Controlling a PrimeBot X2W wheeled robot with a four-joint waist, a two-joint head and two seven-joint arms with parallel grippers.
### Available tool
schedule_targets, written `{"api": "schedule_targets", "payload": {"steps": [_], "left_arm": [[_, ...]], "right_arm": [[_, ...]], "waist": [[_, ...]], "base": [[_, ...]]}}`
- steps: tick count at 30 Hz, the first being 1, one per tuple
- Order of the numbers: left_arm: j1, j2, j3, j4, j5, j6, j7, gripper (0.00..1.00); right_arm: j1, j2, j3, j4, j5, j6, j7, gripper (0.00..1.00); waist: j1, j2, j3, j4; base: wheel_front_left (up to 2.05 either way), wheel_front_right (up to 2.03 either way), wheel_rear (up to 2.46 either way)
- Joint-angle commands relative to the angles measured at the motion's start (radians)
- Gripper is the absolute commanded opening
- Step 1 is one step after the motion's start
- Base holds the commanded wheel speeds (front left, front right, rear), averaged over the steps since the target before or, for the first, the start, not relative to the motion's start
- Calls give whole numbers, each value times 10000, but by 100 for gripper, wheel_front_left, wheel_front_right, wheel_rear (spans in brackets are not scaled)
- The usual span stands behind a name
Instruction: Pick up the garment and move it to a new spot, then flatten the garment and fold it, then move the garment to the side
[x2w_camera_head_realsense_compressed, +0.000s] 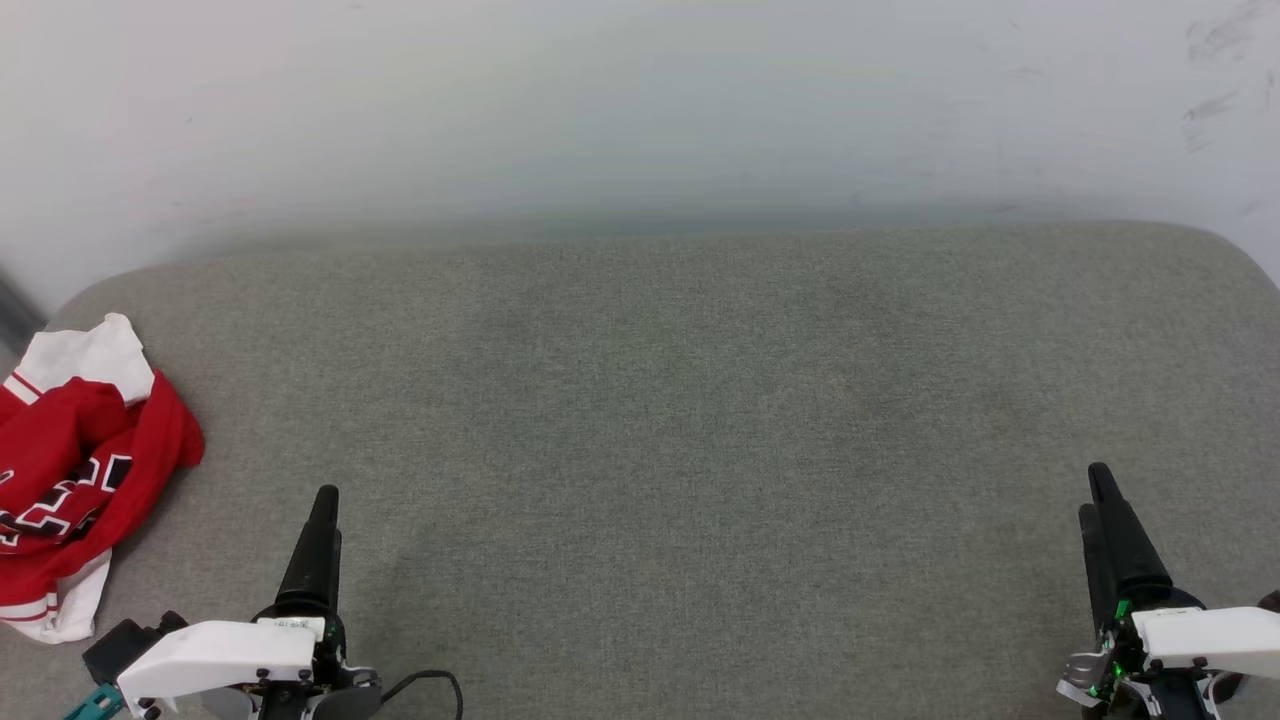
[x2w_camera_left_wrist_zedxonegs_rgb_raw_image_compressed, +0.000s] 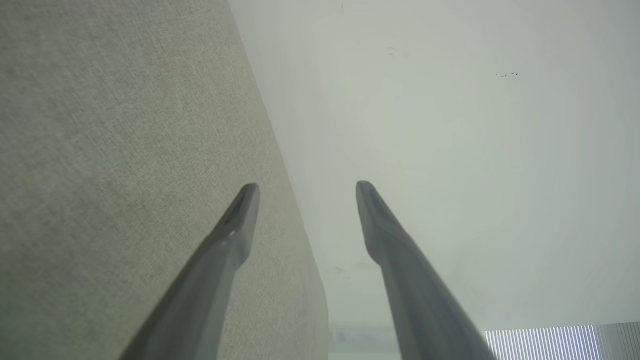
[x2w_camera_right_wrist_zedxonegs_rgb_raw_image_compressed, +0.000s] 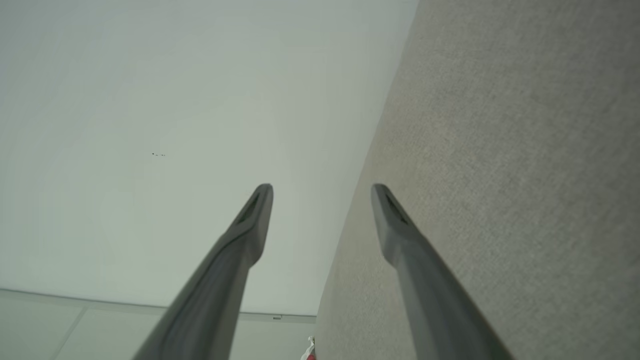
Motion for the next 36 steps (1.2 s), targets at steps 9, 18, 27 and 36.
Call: {"api": "schedule_targets", "payload": {"steps": [9,18,27,36], "left_arm": [[52,29,-294,-978,2197,723,-432,100],[262,31,-672,-1361,4140,1296,-775,100],[448,35,-1034,-1653,5863,1505,-1092,100],[617,41,-1252,-1762,7149,1659,-1348,100]], "right_arm": [[37,-14,133,-1023,-2247,2,-450,100],[243,-14,420,-1595,-4345,2,-793,100],[445,-14,679,-1763,-6214,2,-1107,100],[621,-14,749,-1834,-7526,2,-1367,100]], "waist": [[0,0,29,7],[0,0,40,0],[0,0,37,2],[0,0,29,3]], "base": [[0,0,0],[0,0,0],[0,0,0],[0,0,0]]}}
